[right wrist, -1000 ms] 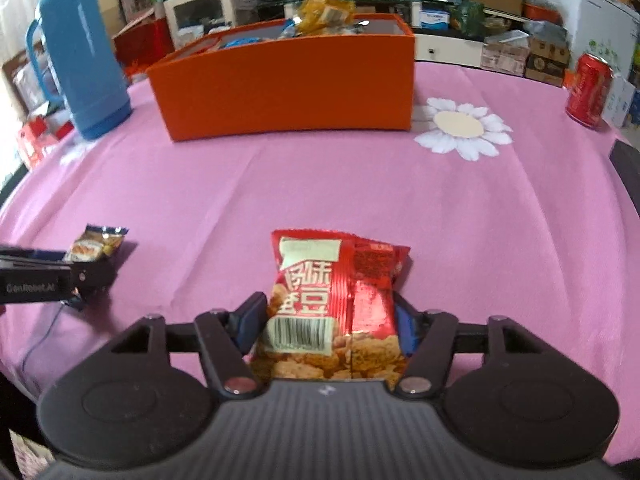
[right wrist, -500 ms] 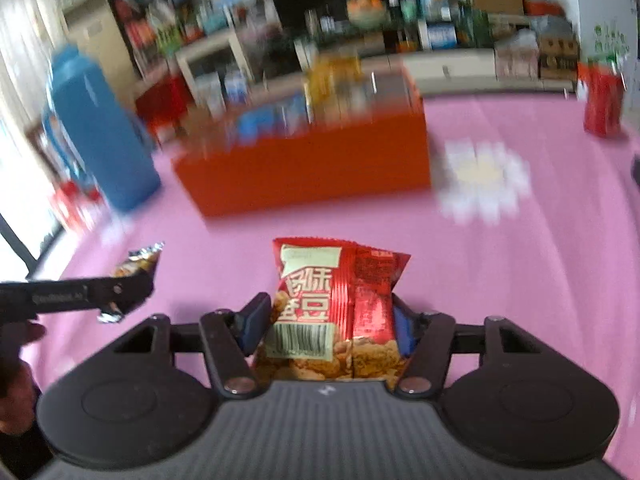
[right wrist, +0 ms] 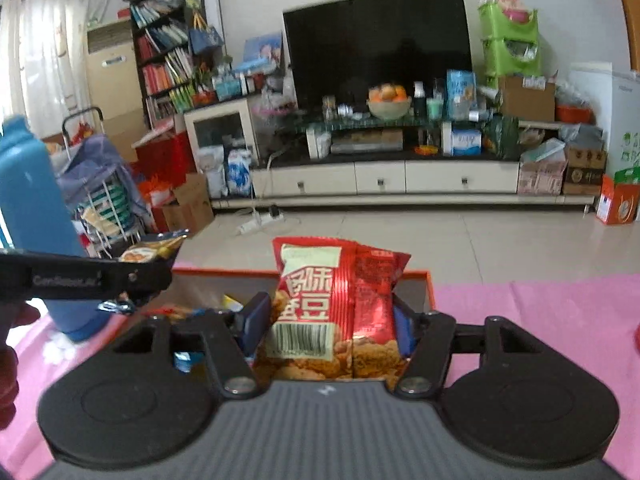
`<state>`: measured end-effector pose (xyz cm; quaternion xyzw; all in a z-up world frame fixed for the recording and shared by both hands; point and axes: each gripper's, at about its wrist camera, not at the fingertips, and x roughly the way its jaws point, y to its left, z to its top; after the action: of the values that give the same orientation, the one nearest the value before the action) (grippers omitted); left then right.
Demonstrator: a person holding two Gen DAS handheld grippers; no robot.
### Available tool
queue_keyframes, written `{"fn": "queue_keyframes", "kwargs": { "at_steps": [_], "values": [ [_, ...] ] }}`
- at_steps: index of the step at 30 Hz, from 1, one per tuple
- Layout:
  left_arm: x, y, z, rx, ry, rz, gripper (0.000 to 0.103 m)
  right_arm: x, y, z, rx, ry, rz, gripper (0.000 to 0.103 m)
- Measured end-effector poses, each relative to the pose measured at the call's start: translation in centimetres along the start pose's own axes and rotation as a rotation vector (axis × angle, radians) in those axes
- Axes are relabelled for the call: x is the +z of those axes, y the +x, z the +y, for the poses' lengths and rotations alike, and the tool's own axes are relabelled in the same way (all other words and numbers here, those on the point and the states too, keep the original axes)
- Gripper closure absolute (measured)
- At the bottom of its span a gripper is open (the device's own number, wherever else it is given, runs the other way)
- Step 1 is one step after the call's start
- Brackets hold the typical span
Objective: Organize snacks
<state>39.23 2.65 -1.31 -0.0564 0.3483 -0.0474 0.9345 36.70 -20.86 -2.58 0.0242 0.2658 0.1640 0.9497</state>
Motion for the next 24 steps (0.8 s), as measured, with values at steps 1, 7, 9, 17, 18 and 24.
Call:
{"fn": "queue_keyframes", "kwargs": {
  "at_steps": [1,7,9,17,18,24],
  "values": [
    [-0.4,1.3,0.2,0.001,-0.006,0.028,0.090,-0.2,1.0,-0.4,0.000,0.004,0.021,0.040],
    [-1.7,3.3,-0.9,0.019,0.080,0.008,0.085,-2.4,3.0,-1.9,0.029,0.036,0.052,0.038],
    [-1.9,3.3,-1.3,0.025,0.094,0.008,0.083,-2.4,3.1,-1.9,0.033,0.039,0.055,0.035],
    [-1.6,-2.5,-2.2,0.066,0.114,-0.103,0.034,-1.4,0.2,-0.5,-0.015,-0.010,-0.029,0.011],
    [-1.6,-3.8,-2.2,0.066,0.112,-0.120,0.034,-1.1,-0.8,-0.1,-0.030,-0.032,-0.045,0.011],
    [-3.4,-11.8,-3.2,0.079,0.078,-0.186,0.027,-1.1,-8.0,1.2,-0.075,-0.032,-0.085,0.011]
  ]
}}
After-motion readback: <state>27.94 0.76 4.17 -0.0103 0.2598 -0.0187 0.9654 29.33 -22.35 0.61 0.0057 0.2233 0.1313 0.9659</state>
